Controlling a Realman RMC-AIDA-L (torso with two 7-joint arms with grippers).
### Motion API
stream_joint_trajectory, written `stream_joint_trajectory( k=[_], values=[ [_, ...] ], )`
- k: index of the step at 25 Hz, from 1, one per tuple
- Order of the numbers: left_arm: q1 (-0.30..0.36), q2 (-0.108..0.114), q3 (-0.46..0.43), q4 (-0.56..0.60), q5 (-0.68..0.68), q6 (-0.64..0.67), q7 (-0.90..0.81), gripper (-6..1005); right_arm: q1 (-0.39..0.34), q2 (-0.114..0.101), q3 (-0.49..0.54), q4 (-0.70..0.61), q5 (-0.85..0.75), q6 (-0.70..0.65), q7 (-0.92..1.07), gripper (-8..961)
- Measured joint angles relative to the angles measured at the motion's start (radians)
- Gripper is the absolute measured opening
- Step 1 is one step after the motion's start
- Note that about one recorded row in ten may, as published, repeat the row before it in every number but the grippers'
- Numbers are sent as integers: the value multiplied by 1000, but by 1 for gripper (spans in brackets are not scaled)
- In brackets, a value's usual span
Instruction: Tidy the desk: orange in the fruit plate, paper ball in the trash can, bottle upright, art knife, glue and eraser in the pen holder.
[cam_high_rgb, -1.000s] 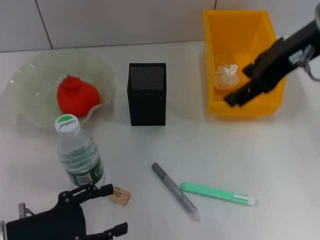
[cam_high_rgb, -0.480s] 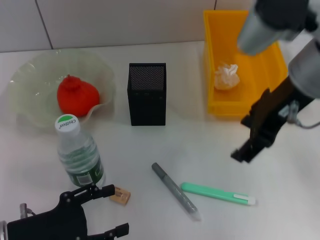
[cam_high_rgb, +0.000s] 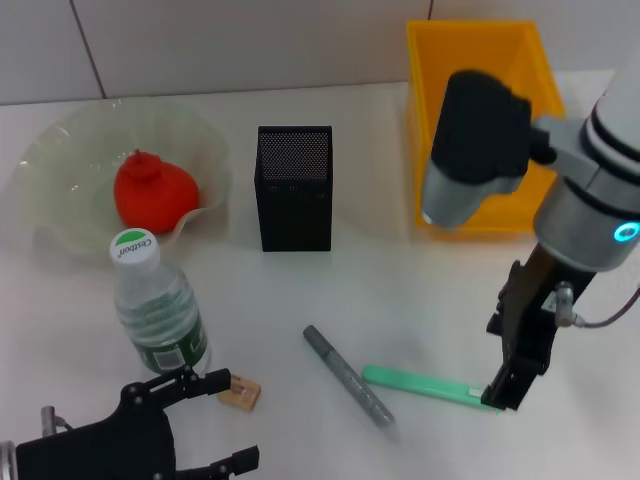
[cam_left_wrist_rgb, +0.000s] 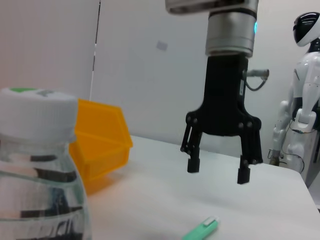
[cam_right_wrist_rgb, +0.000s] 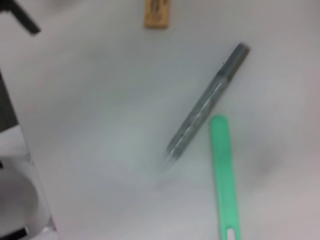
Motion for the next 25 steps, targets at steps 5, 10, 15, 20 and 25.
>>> stream_joint_trajectory(
  k=[5, 10, 15, 20, 25],
  values=[
    [-2, -1, 12, -1, 0, -1, -5, 842, 3, 2, -45, 58, 6, 42, -20, 837],
    [-5, -2, 16, -1, 0, 0, -4, 842, -5, 5, -120, 103, 6, 120, -14, 837],
    [-6, -2, 23, -1, -2, 2, -1, 841, -6, 5, -149, 130, 6, 172, -11, 837],
    [-8, -3, 25, -1, -2, 2, -1, 841, -7, 5, -178, 151, 4, 211, -9, 837],
    [-9, -3, 25, -1, -2, 2, -1, 841, -7, 6, -197, 166, 1, 238, 5, 838]
  ],
)
